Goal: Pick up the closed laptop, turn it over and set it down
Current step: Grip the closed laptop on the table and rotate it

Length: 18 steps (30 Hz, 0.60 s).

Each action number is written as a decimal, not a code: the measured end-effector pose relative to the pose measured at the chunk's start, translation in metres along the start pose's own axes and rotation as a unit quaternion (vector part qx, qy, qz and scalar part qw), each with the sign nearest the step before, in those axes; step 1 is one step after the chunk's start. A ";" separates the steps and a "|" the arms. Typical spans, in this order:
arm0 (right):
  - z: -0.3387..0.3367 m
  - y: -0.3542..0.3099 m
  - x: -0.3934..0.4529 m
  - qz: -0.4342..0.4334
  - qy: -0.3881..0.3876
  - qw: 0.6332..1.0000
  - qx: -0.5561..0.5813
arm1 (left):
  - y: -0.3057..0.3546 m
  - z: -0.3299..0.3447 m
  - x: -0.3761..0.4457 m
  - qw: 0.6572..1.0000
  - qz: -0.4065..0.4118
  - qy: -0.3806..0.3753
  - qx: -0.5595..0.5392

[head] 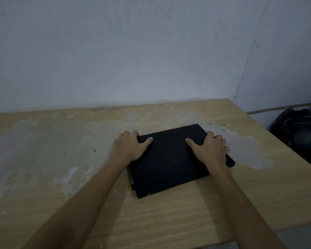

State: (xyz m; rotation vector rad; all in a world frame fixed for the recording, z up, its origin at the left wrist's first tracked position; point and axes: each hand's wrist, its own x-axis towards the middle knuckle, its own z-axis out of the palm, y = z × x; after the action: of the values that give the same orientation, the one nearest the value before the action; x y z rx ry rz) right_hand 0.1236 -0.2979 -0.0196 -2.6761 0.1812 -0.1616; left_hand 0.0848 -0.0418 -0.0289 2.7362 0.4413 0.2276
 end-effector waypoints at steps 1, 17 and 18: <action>0.000 0.000 0.000 -0.002 0.008 1.000 0.005 | 0.001 -0.002 0.002 1.000 0.006 0.004 0.019; -0.004 -0.003 -0.002 -0.045 0.105 0.982 0.149 | 0.055 -0.045 0.029 0.990 0.114 0.018 0.076; -0.005 -0.004 -0.002 -0.054 0.106 0.982 0.146 | 0.053 -0.046 0.028 0.992 0.104 0.021 0.074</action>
State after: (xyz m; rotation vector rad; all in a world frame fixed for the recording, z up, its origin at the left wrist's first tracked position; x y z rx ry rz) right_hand 0.1215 -0.2962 -0.0131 -2.3725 0.0699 -0.4709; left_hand 0.1158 -0.0648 0.0363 2.9293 0.1896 0.3193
